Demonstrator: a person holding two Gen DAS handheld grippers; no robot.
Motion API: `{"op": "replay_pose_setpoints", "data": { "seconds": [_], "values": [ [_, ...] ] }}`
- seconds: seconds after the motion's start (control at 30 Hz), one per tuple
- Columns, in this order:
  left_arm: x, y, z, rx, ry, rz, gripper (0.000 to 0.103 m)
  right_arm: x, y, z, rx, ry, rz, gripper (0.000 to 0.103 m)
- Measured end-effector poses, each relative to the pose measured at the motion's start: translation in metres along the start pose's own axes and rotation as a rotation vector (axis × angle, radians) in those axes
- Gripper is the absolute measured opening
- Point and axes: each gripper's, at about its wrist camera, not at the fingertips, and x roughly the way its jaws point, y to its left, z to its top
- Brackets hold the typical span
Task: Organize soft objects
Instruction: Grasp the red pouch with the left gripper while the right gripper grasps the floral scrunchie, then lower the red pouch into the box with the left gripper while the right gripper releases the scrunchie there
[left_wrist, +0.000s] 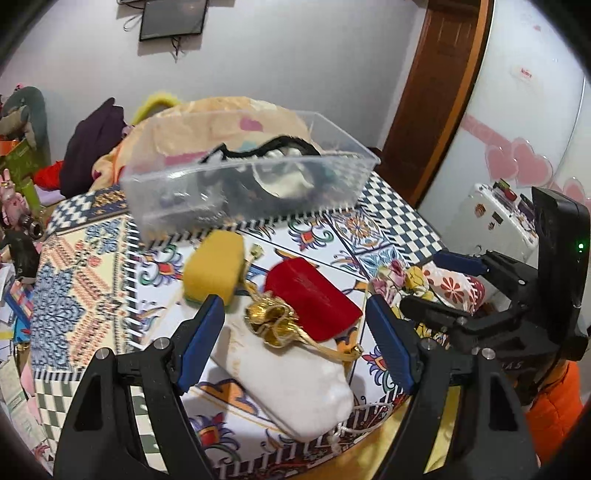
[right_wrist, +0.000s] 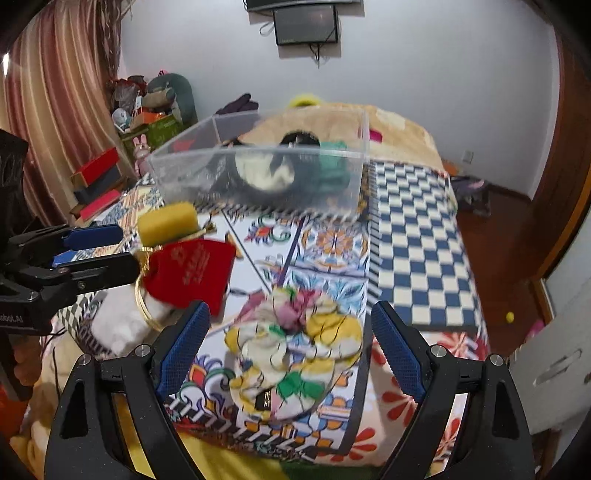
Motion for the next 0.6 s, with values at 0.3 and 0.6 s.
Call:
{"op": "replay_pose_setpoints", "data": {
  "seconds": [0.3,0.6],
  "values": [
    [0.026,-0.005,-0.004,0.016,0.047,0.0,0.049,0.01,-0.005,-0.01,0.021,0.051,0.01,0.07],
    [0.016,-0.002,-0.003,0.014,0.009,0.003,0.031,0.007,-0.004,-0.009,0.012,0.04,0.021,0.025]
  ]
}}
